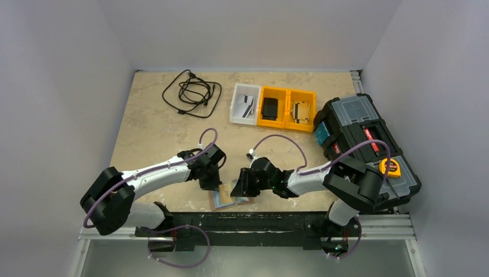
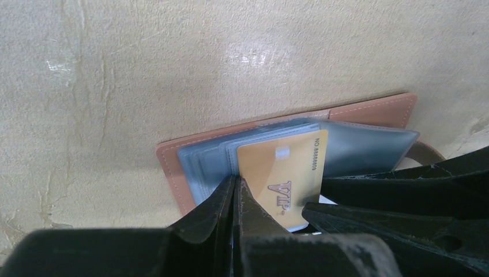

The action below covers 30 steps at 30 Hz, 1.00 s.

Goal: Take the credit cards out of the card holder
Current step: Remove the credit card from the card holder.

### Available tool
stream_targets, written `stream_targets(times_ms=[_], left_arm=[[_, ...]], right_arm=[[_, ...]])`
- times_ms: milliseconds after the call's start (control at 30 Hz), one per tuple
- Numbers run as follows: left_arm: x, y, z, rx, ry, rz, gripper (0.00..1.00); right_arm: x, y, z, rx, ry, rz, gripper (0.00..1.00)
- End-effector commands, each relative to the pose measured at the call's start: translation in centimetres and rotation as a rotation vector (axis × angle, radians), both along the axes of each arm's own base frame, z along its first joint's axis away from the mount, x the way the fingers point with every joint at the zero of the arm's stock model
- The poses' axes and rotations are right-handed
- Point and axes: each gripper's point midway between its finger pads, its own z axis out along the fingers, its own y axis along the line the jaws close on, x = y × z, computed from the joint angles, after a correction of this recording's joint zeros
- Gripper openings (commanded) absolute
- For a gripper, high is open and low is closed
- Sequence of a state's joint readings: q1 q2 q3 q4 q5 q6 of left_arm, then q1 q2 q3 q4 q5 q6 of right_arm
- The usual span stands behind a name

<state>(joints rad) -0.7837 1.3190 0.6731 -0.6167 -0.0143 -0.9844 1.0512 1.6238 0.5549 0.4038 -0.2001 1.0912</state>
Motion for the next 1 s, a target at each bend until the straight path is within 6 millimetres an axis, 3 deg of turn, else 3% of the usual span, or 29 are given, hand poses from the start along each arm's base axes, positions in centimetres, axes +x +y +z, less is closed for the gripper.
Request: stream_targets(times_ms=[0,300,733,967], left_arm=[[-0.1,0.9,-1.3,0.057,0.024,0.019,0.00],[-0.1,0.9,-1.4,0.067,0.030,0.025,0.00],[0.0,0.9,-1.4,0.065,0.027,0.021,0.00],[-0.2,1.2,-1.3,0.078,0.031,0.021,0.00]], right_arm=[[-0.1,0.7,1.8,0.114,0.016,0.018,0.28],[0.1,0.6,2.5,0.210,0.056,0.005,0.21],[0.3,0.7,1.3,0.201,0.086,0.000,0.14],[0.8,-0.1,1.2,0.197,0.088,-0.028,0.00]])
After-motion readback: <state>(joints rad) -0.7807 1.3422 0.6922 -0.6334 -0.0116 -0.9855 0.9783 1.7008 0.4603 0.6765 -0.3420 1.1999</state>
